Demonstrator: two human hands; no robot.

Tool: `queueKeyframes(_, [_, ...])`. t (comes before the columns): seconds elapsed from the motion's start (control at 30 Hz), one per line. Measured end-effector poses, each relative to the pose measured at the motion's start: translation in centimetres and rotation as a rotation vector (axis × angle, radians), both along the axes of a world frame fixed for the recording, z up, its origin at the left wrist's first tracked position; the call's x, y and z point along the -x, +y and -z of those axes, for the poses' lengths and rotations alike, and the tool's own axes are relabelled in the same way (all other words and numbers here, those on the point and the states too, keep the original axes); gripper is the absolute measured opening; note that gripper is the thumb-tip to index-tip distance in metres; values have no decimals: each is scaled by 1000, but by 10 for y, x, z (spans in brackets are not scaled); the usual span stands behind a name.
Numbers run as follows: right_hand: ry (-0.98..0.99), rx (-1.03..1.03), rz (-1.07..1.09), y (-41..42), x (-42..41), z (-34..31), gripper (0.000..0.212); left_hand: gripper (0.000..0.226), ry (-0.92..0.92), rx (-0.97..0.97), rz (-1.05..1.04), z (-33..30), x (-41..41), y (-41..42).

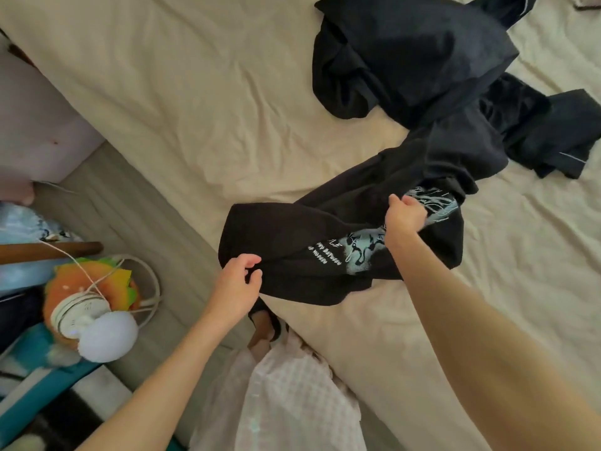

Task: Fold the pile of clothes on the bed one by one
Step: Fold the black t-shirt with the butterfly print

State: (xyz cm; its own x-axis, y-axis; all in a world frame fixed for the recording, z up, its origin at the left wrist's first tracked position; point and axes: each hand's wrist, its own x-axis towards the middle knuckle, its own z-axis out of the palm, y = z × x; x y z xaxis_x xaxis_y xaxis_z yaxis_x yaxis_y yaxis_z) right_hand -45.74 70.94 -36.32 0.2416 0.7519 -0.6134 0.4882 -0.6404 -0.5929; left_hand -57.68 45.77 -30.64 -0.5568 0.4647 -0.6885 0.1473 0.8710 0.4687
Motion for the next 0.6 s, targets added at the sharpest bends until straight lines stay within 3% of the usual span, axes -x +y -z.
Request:
queueKeyframes(0.1, [180, -14, -73, -31, 2, -23, 48, 51, 108, -94, 171, -3, -10, 21])
queueKeyframes(0.2, [448, 126, -82, -65, -8, -56, 54, 81, 276, -171, 568, -3, -25, 56])
queueKeyframes(0.27, [497, 164, -183, -84, -20, -69, 47, 75, 315, -243, 691, -1, -36, 78])
queueKeyframes(0.4, [351, 95, -251, -96, -42, -79, 34, 20, 337, -338, 626, -2, -46, 86])
queueKeyframes(0.5, [130, 19, -199, -85, -58, -75, 15, 24, 266, -219, 913, -5, -61, 61])
queueKeyframes(0.6, [-39, -208, -203, -58, -69, -67, 39, 27, 66, -4, 1077, -2, -72, 40])
